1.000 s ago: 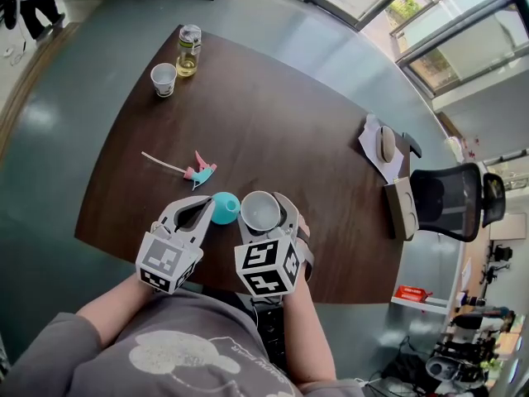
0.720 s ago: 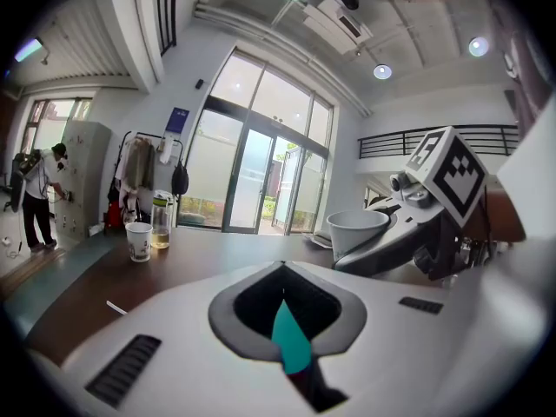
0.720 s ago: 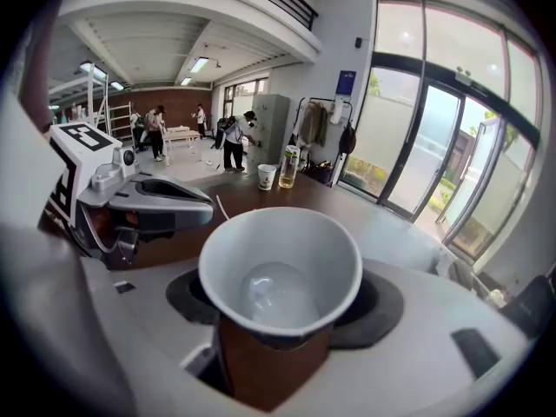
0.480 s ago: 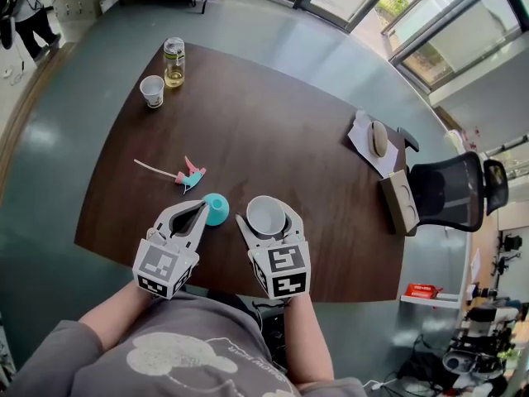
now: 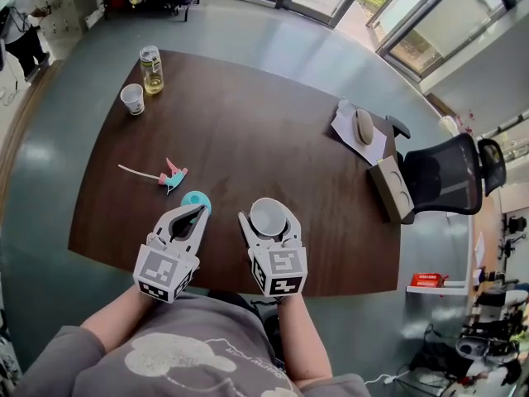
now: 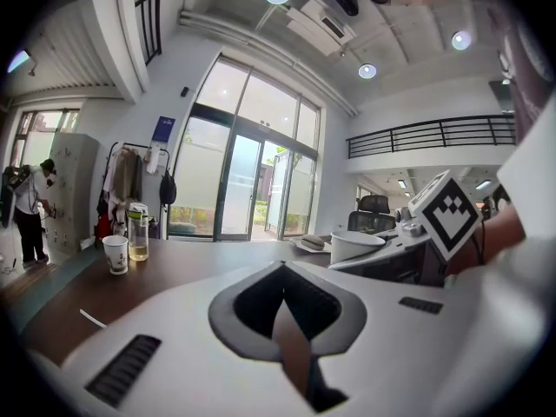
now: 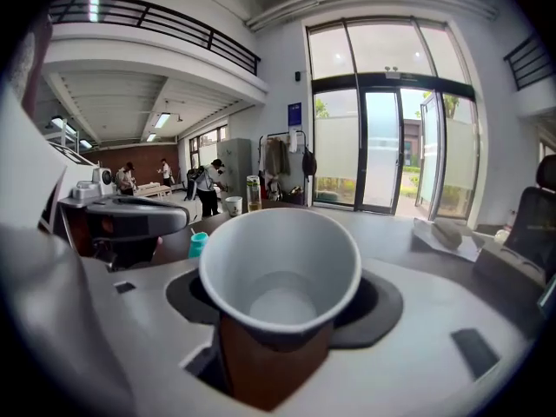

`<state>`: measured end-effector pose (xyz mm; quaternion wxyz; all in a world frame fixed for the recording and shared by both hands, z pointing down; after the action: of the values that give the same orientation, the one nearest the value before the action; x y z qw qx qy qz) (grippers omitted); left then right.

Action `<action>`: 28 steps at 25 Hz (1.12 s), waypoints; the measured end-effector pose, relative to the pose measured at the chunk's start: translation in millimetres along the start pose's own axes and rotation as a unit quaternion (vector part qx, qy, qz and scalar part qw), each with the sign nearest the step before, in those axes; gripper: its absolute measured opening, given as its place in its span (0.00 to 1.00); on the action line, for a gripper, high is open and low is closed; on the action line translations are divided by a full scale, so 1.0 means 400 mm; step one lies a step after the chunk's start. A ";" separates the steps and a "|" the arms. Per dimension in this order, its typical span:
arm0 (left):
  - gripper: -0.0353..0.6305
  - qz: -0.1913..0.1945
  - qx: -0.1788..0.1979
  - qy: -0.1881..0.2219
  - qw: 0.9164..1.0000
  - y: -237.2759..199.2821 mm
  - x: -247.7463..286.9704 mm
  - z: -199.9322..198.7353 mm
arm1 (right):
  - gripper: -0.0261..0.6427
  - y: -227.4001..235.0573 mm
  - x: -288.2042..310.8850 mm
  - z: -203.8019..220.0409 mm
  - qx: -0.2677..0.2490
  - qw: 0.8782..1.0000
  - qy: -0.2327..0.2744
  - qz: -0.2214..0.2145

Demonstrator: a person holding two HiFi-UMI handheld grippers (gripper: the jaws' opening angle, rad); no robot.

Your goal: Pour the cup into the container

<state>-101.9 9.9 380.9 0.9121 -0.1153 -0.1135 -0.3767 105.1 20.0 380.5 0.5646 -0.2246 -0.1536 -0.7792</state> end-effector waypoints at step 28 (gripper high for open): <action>0.06 -0.027 -0.013 -0.055 0.998 0.151 0.217 0.108 | 0.48 0.138 0.090 0.219 0.019 0.999 -0.038 -0.018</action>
<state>-4.2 7.1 439.9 0.8922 -0.1442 -0.1620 -0.3961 163.3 16.6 473.1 0.5482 -0.2405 -0.1942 -0.7771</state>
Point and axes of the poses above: the fingertips, and each gripper's own axes: x forward along the fingers, y to its right, z out of its underside, the point moved 10 cm from there along -x, backward along the fingers, and after that the axes turned 5 degrees about -y, right-handed, at the moved point
